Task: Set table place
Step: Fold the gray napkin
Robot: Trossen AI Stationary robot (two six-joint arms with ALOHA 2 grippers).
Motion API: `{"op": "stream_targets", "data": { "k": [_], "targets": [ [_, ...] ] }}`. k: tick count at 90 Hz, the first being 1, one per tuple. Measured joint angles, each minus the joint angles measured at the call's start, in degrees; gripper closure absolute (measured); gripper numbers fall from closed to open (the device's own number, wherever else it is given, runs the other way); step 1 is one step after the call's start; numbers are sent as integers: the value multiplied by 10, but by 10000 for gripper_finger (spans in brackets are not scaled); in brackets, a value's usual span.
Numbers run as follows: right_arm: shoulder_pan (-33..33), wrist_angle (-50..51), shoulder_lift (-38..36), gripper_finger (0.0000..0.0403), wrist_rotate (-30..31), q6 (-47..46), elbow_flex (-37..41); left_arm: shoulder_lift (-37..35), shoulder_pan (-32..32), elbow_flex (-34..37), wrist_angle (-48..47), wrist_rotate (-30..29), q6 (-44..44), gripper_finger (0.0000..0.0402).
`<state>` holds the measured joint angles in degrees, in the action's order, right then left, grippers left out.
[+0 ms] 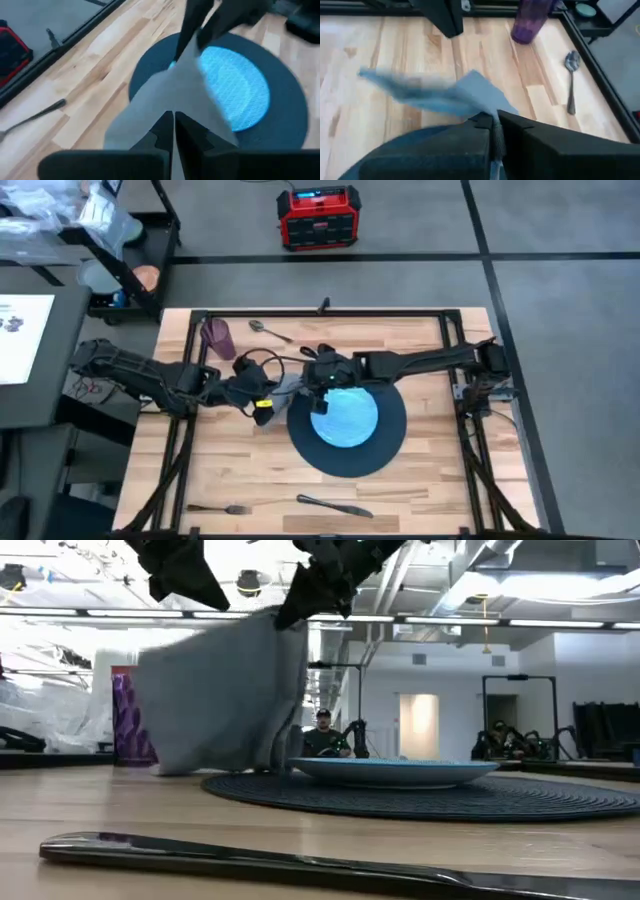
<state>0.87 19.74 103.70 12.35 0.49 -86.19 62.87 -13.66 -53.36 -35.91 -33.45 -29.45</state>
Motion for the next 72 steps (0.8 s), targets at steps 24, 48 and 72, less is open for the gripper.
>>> {"op": "stream_targets", "data": {
  "k": [24, 48, 72],
  "targets": [
    [7, 15, -4, 402, 0, 0, 0, -1, -12, 20, -22, -3, -44, 401],
    [5, 6, -4, 403, 2, 0, 0, 0, -72, 110, 52, -34, -111, 401],
    [5, 6, -4, 403, -1, -5, 0, 0, -94, 222, 213, -49, -106, 401]
  ]
}}
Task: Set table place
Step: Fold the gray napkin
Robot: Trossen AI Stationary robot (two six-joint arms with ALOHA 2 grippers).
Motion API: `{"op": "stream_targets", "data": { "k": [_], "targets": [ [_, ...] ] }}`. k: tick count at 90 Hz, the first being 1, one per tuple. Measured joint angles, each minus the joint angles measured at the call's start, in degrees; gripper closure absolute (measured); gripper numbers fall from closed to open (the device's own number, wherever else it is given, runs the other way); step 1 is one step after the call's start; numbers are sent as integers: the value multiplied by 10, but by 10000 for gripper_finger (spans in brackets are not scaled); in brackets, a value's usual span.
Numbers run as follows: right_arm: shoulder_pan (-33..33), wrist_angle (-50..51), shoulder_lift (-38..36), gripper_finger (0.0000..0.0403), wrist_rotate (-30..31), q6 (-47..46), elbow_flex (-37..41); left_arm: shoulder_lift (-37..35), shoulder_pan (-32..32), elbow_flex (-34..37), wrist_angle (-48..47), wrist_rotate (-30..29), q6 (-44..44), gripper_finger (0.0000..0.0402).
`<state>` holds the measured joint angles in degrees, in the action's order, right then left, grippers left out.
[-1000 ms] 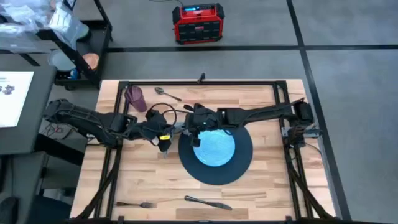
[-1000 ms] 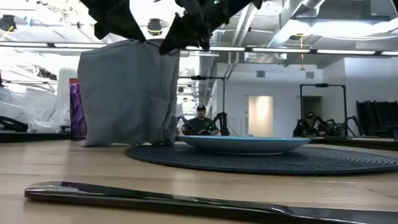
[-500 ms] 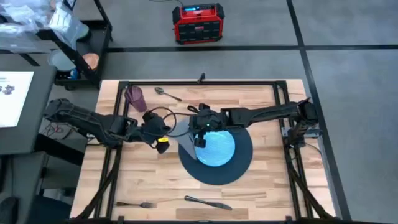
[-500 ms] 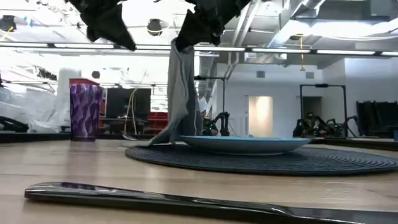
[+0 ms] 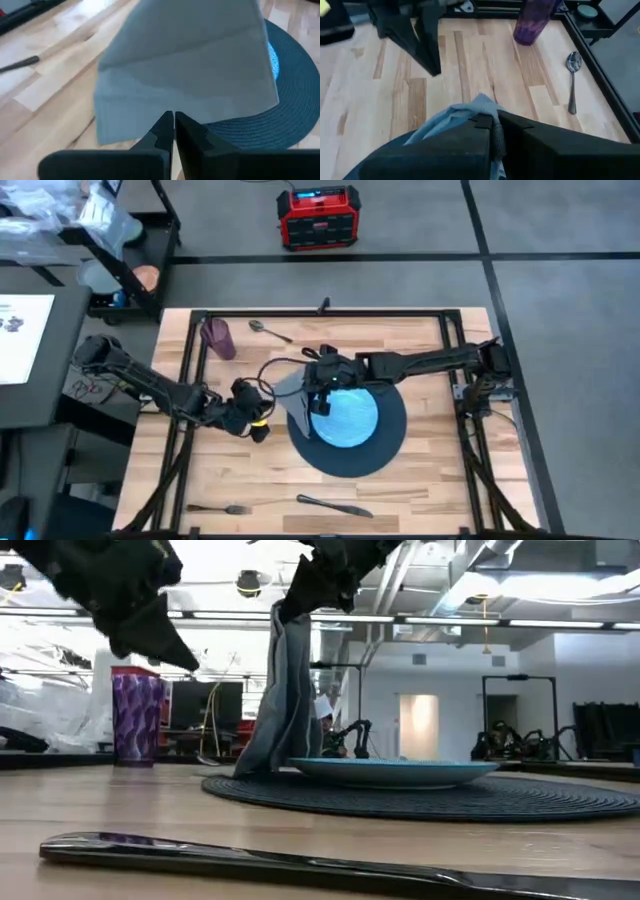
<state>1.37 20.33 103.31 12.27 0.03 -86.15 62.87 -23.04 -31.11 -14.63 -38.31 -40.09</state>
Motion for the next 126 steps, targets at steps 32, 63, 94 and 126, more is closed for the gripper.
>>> {"op": "stream_targets", "data": {
  "k": [32, 63, 94, 126],
  "targets": [
    [-4, -18, 0, 403, -2, -17, 0, 0, 0, 66, 171, 44, 20, 302],
    [-47, -88, 0, 403, 14, -22, 0, 0, 0, 66, 196, 52, 30, 258],
    [-67, -84, 0, 403, 16, -30, 0, 0, 0, 66, 229, 79, 76, 258],
    [-68, -135, 1, 403, -1, -30, 0, 0, 11, 66, 227, 21, 221, 258]
  ]
}}
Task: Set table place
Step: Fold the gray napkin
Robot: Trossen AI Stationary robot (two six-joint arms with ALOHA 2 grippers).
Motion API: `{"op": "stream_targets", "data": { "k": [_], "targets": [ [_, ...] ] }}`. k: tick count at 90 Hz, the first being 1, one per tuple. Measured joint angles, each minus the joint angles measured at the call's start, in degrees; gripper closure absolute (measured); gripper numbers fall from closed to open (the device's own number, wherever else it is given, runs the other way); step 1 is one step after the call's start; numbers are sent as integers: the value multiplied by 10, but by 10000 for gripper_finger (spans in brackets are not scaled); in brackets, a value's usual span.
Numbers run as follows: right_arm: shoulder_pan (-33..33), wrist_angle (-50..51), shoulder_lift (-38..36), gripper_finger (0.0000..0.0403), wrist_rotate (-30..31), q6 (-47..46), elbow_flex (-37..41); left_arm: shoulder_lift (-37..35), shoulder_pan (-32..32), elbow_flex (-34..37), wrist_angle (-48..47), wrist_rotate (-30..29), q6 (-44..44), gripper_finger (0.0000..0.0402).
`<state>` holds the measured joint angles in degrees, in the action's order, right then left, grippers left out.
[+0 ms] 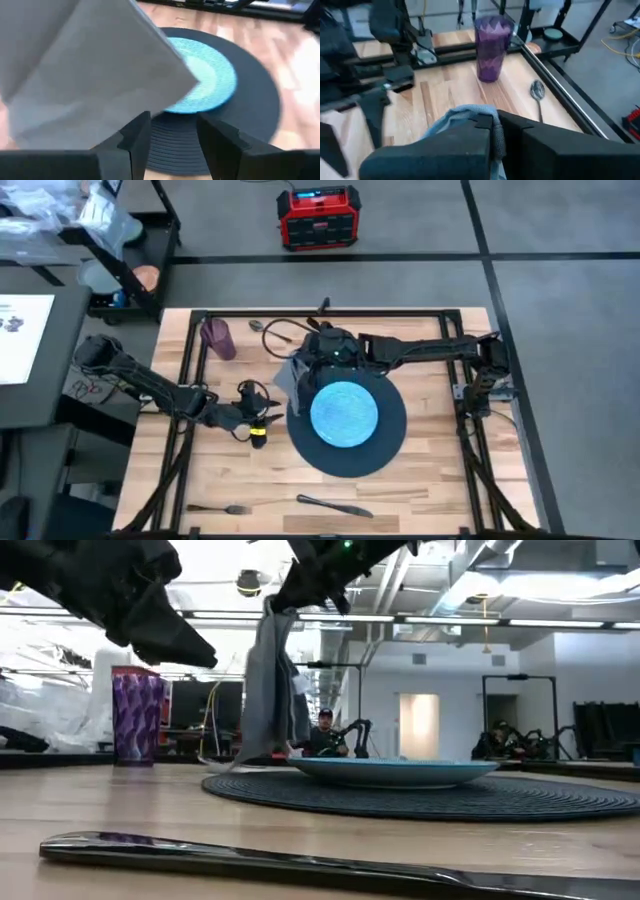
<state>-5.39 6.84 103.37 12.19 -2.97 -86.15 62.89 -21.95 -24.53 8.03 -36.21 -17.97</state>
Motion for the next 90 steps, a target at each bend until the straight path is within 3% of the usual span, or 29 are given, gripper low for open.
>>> {"op": "stream_targets", "data": {
  "k": [37, 57, 77, 90],
  "targets": [
    [-12, -68, 0, 403, -2, -11, -16, 0, 2, 0, 4, -58, 100, 258],
    [-18, -75, 0, 403, -2, -11, -39, 0, 2, 0, 53, -89, 161, 258],
    [-19, -49, 0, 403, -3, 0, -59, 0, 3, 0, 93, -109, 214, 258],
    [-19, 43, 0, 403, 3, 6, -82, 0, 3, 0, 86, -110, 197, 258]
  ]
}}
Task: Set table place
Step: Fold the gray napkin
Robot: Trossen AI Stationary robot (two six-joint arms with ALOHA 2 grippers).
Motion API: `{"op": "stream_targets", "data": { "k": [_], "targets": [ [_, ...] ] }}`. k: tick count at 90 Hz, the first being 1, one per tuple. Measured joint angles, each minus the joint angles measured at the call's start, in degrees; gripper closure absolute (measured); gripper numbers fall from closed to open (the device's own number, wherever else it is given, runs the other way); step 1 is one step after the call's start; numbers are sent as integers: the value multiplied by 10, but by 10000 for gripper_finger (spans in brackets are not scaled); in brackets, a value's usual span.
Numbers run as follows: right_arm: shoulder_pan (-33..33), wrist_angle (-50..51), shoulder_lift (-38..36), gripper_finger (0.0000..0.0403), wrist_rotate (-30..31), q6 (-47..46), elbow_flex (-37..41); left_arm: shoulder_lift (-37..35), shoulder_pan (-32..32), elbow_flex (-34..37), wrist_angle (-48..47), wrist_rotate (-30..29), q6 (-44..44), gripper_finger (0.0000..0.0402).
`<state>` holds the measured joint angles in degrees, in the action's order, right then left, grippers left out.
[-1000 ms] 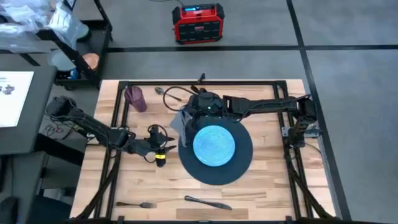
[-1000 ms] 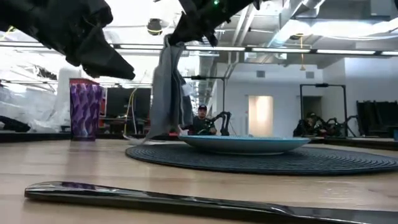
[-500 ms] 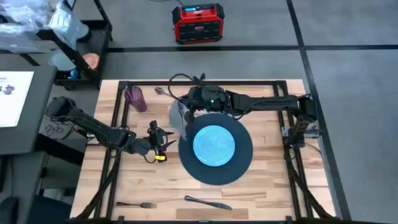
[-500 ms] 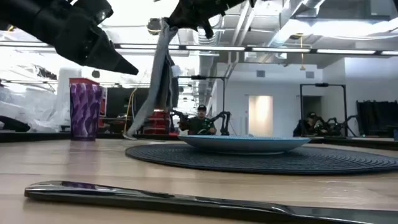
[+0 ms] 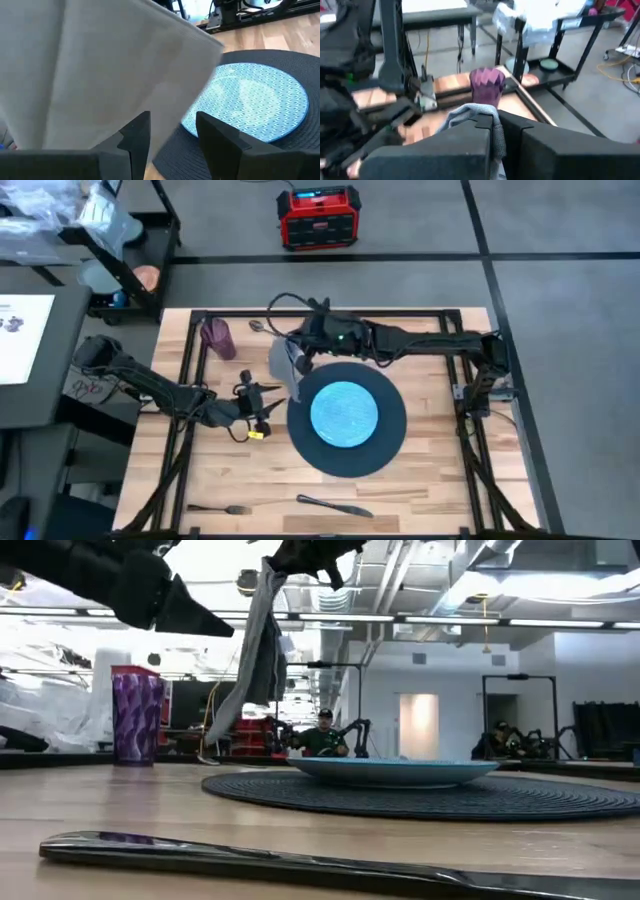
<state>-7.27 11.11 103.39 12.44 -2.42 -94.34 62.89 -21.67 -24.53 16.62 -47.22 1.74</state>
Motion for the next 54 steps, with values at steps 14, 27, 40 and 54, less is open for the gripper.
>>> {"op": "stream_targets", "data": {
  "k": [14, 27, 40, 54],
  "targets": [
    [4, 115, 0, 403, 57, 26, -27, 0, -2, 0, -17, 0, -36, 258],
    [9, 162, 0, 403, 81, 42, -57, -1, -16, 0, -17, 1, -61, 258],
    [5, 138, 0, 403, 30, 45, -65, -23, -40, 0, 6, 1, -61, 258],
    [3, 73, 0, 403, -17, 69, -65, -71, -73, 0, 13, 0, -48, 258]
  ]
}}
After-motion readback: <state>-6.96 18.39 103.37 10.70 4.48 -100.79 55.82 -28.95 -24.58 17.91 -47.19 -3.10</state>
